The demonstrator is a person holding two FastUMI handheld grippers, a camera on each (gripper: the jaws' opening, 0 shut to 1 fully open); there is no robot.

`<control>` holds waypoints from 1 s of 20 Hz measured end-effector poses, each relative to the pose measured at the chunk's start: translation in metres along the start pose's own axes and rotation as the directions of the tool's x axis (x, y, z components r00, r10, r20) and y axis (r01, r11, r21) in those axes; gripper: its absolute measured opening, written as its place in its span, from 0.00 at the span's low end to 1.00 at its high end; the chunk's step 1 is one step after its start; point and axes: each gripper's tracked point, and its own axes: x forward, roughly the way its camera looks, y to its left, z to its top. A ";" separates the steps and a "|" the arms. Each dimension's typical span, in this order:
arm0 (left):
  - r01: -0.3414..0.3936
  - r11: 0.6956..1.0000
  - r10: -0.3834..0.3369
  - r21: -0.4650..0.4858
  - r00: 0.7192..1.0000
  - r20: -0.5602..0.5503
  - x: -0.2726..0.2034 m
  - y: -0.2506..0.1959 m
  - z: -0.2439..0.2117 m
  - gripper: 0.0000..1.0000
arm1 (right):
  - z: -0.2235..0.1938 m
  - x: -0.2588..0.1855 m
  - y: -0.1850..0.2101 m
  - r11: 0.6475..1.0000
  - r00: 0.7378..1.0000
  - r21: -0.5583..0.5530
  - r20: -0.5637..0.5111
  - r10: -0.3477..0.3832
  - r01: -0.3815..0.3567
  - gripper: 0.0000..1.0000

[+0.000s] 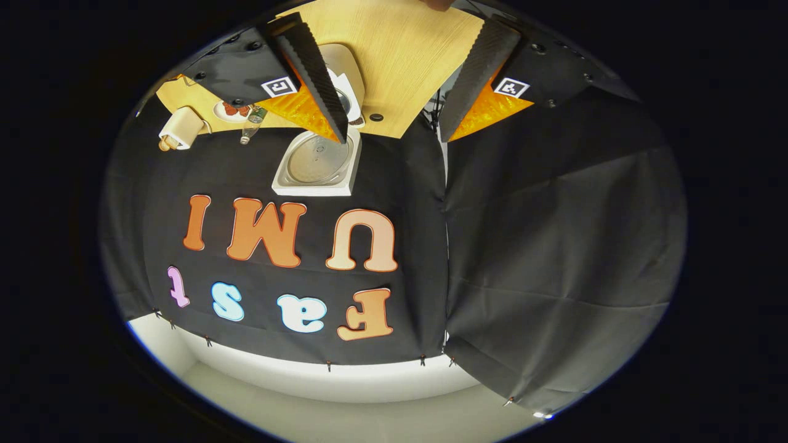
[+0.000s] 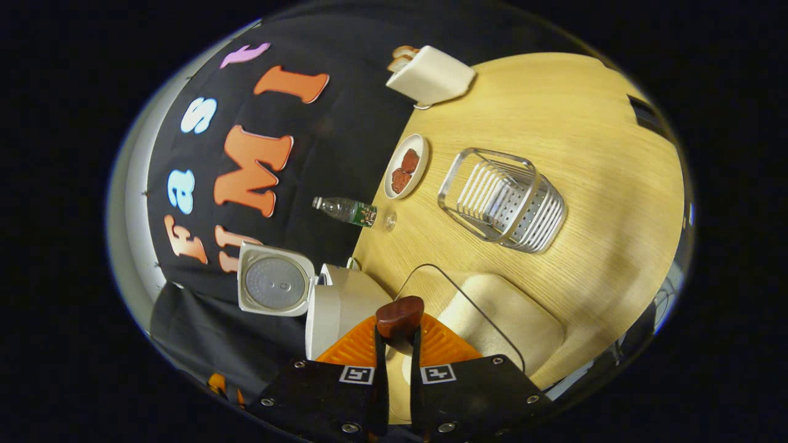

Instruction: Close the left gripper, press the button to open the rice cooker; take a wooden spoon from the chopstick holder with the right hand, scoop a spoonful of rice and pour it into the rice cooker, then put the wooden spoon back into the chopstick holder.

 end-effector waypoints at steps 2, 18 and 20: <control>-0.001 1.000 0.001 0.007 1.000 0.010 -0.001 -0.001 0.004 1.00 | 0.004 -0.006 -0.001 0.999 1.000 0.044 0.008 0.015 -0.015 0.13; 0.011 1.000 -0.011 -0.012 0.999 0.042 -0.001 -0.013 0.014 1.00 | 0.042 -0.033 0.087 0.968 0.986 0.190 0.039 0.161 -0.165 0.13; 0.008 1.000 -0.007 -0.012 0.999 0.042 -0.001 -0.014 0.015 1.00 | 0.041 -0.030 0.102 0.966 0.984 0.186 0.033 0.178 -0.181 0.13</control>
